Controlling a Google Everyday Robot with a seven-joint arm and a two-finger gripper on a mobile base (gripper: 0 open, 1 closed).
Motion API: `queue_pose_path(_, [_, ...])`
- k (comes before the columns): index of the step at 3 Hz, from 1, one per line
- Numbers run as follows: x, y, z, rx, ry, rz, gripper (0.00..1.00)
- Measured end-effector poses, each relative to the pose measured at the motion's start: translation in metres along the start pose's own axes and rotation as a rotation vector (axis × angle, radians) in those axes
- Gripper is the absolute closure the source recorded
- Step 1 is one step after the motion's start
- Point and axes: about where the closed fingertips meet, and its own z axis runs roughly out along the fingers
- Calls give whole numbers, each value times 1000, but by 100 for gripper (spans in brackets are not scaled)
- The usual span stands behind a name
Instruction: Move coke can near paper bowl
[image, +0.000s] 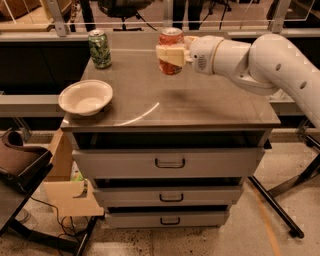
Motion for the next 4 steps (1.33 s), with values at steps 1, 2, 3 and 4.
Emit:
queue_pose_path(1, [7, 24, 5, -56, -16, -22, 100])
queue_pose_path(2, [15, 40, 13, -106, -9, -44, 100])
queue_pose_path(3, [33, 47, 23, -141, 48, -46, 100])
queue_pose_path(4, [45, 49, 28, -168, 78, -38, 100])
